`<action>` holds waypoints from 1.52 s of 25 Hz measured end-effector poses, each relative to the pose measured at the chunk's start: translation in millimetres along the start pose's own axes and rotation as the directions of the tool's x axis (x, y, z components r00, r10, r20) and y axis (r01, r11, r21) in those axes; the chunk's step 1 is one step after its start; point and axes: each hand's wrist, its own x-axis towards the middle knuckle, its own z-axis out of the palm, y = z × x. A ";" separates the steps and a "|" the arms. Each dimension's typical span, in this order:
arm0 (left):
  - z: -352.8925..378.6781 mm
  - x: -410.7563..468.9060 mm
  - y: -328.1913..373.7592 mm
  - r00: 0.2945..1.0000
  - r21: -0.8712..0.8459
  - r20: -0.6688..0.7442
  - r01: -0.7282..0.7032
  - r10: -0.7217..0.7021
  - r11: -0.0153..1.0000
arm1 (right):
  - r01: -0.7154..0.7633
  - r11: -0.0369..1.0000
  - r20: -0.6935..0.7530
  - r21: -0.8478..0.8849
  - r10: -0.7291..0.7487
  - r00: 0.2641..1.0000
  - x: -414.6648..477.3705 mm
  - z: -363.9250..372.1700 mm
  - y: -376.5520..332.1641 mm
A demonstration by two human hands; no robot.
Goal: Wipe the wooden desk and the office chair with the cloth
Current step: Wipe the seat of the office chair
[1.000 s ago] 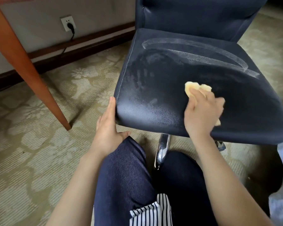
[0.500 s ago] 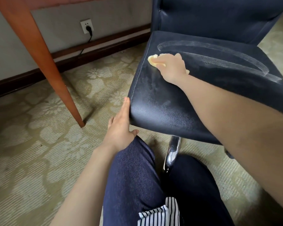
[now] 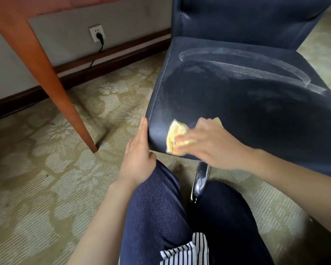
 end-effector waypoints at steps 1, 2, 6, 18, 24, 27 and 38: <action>0.0 0.0 -0.1 1.000 -0.001 -0.007 -0.005 0.005 1.000 | 0.062 0.998 0.049 -0.025 -0.060 0.997 -13.8 0.3 -1.8; 0.1 0.4 -0.3 1.000 -0.002 -0.012 -0.009 0.009 1.000 | 0.114 0.992 0.085 -0.051 -0.109 0.990 -24.0 -1.1 0.3; -0.8 1.5 -1.9 1.000 -0.018 0.006 -0.009 0.009 1.000 | 0.083 0.996 0.044 -0.012 -0.082 0.996 -14.3 -11.2 20.2; -5.9 4.7 -1.7 0.998 -0.055 0.031 0.057 -0.056 0.997 | -0.403 0.914 -0.043 -0.050 0.401 0.915 134.5 10.6 82.8; -10.6 7.0 -5.9 0.996 -0.046 0.081 0.053 -0.049 0.998 | -0.477 0.879 -0.064 -0.026 0.475 0.878 131.1 14.0 41.4; -13.2 7.2 -6.2 0.995 -0.049 0.091 0.032 -0.027 0.998 | -0.377 0.925 -0.149 0.041 0.379 0.913 103.3 14.3 7.7; 7.2 19.6 47.2 0.972 0.186 -0.226 -0.024 0.066 0.982 | -0.469 0.878 -0.413 -0.095 0.394 0.821 -37.0 22.2 -43.1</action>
